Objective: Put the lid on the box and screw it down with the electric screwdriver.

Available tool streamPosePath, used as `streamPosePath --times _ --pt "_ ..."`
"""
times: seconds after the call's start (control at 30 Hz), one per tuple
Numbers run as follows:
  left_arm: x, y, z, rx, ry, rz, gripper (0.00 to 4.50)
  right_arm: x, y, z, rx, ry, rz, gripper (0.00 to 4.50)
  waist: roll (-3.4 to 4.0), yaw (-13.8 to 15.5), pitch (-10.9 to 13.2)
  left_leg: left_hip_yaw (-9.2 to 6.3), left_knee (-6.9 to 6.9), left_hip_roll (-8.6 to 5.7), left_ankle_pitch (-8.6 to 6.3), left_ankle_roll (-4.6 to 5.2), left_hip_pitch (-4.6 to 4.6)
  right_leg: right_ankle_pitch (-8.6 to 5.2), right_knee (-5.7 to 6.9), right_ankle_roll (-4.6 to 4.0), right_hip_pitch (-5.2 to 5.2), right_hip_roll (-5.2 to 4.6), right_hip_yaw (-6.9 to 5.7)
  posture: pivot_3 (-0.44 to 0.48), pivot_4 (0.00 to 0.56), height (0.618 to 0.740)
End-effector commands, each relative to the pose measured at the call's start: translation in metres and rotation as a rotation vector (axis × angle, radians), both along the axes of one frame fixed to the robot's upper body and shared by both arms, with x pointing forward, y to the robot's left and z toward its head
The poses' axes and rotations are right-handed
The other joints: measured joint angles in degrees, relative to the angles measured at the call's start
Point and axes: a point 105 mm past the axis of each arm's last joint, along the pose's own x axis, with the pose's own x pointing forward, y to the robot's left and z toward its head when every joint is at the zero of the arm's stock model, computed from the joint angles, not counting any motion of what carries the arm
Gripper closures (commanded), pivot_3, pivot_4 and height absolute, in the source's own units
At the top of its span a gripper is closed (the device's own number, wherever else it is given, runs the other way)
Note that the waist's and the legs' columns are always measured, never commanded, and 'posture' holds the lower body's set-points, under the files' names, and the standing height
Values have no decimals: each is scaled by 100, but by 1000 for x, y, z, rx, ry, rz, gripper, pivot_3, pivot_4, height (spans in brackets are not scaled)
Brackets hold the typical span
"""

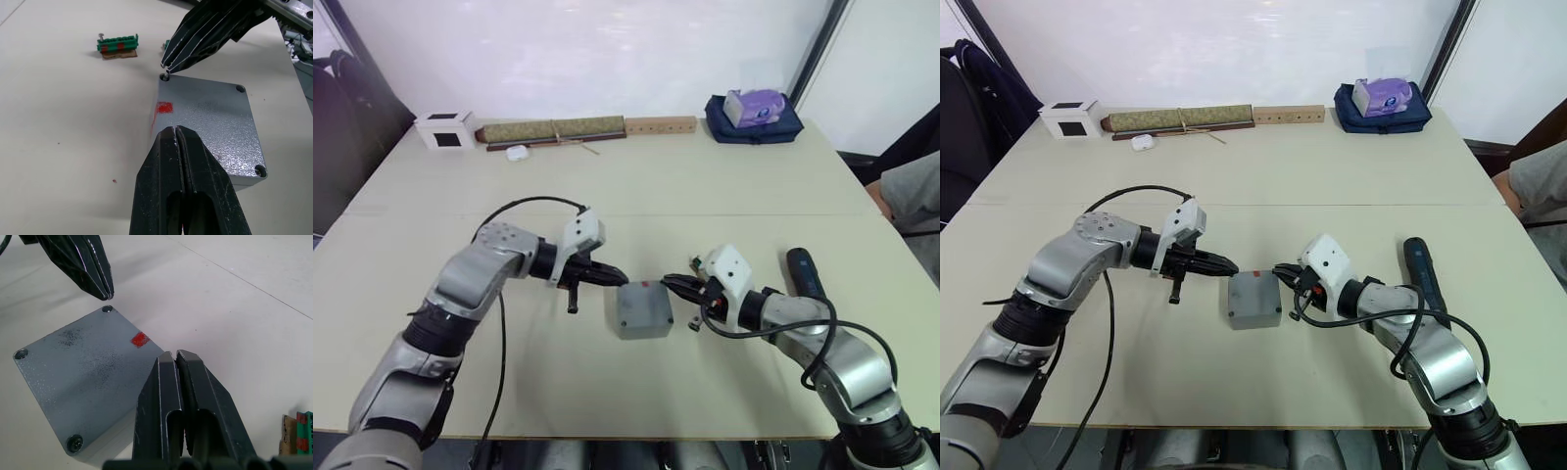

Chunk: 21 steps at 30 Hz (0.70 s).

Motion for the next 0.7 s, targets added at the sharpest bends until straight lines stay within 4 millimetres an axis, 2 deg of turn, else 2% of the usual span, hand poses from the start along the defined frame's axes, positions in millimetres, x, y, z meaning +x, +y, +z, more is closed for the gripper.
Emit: streamPosePath --times 0.03,0.07,0.17,0.2,0.23,0.33,0.37,0.43,0.5,0.57,0.63,0.67,0.7 --pt "0 -3 11 -21 -35 -18 4500 2 0 4 -1 -22 -7 3915 0 0 0 0 0 0 0 0 0 0 0 0 0 0 0 0 150 740" --pt "0 -3 11 -21 -34 -18 4500 3 0 4 -1 -21 -9 3752 0 1 0 0 0 0 0 0 0 0 0 0 0 0 0 0 150 740" --pt "1 -4 11 -21 -35 -17 4500 3 -1 6 3 -23 -9 2373 0 0 0 0 0 0 0 0 0 0 0 0 0 0 0 0 150 740" --pt "1 -4 11 -22 -35 -18 4500 3 -1 7 5 -23 -9 2155 0 0 0 0 0 0 0 0 0 0 0 0 0 0 0 0 150 740" --pt "1 -4 11 -23 -35 -18 4500 3 -2 8 5 -22 -8 1748 0 -1 0 0 0 0 0 0 0 0 0 0 0 0 0 0 150 740" --pt "4 -7 15 -44 -61 -8 4500 4 -8 24 136 2 -52 567 0 0 0 -1 0 1 0 0 0 0 0 0 0 1 0 0 150 740" --pt "4 -9 18 -55 -63 -11 4500 4 -13 30 169 4 -67 356 0 2 0 -2 0 2 0 0 0 0 0 0 0 1 0 0 150 740" --pt "2 -11 21 -64 -64 -36 4500 6 -26 42 203 -1 -114 356 -1 12 1 -1 0 1 0 0 0 0 0 0 1 -2 0 0 150 740" --pt "2 -13 25 -70 -74 -57 4500 16 -56 59 206 -38 -245 356 0 13 1 -2 0 0 0 0 0 0 -1 0 3 -3 0 0 150 740" --pt "3 -14 29 -58 -107 -77 4500 25 -97 63 145 -6 -411 356 0 13 1 -1 0 -1 0 0 1 0 -1 1 3 -4 0 0 150 740" --pt "1 -19 36 -71 -126 -107 4500 23 -123 69 96 31 -487 356 0 28 1 0 -1 -2 0 0 1 0 -2 0 3 -5 0 0 150 740" --pt "-4 -22 39 -79 -132 -134 4500 19 -135 70 72 71 -521 170 0 29 1 -1 -4 -2 0 0 0 0 -7 0 4 -5 -1 0 150 740" --pt "-8 -24 41 -83 -139 -161 4500 15 -145 68 45 127 -549 170 0 18 1 0 -7 -2 -1 1 0 0 -11 0 5 -5 -2 0 150 740"
